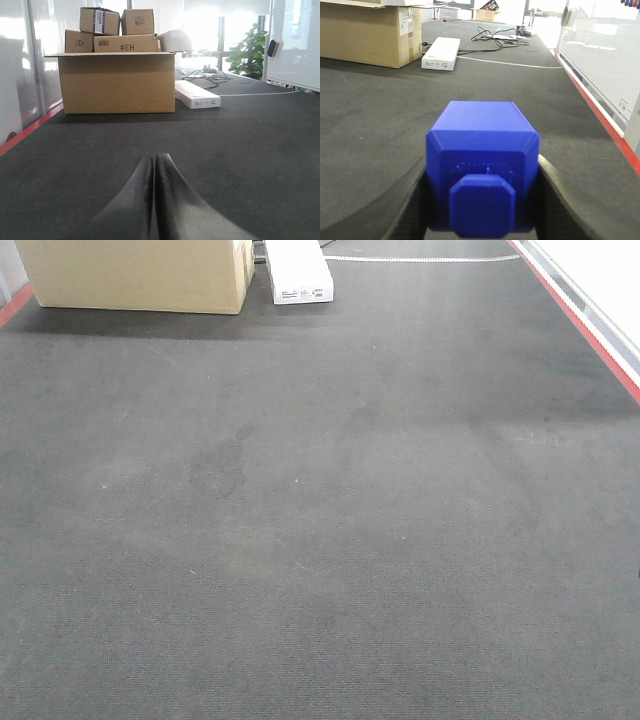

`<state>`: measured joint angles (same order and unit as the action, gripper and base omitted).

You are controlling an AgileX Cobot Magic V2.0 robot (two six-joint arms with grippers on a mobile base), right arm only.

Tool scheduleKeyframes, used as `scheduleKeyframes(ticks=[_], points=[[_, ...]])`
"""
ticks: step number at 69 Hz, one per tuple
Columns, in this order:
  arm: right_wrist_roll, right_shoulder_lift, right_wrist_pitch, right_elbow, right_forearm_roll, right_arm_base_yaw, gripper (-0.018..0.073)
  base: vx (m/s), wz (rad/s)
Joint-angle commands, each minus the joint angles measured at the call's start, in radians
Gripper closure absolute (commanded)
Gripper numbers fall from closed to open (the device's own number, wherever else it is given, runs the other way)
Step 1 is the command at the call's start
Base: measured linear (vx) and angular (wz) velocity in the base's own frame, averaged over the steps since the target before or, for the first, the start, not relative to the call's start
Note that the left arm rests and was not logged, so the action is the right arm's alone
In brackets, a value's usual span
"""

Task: Pour parts from conveyor to right shelf

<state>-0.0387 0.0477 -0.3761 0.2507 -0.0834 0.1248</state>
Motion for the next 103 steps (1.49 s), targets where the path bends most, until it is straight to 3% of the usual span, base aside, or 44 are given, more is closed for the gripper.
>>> scheduleKeyframes(ticks=[1, 103], points=[[-0.007, 0.012, 0.09, 0.028, -0.013, 0.0, 0.0564, 0.0, 0.0], [-0.002, 0.012, 0.09, 0.028, -0.013, 0.0, 0.0564, -0.02, 0.0]])
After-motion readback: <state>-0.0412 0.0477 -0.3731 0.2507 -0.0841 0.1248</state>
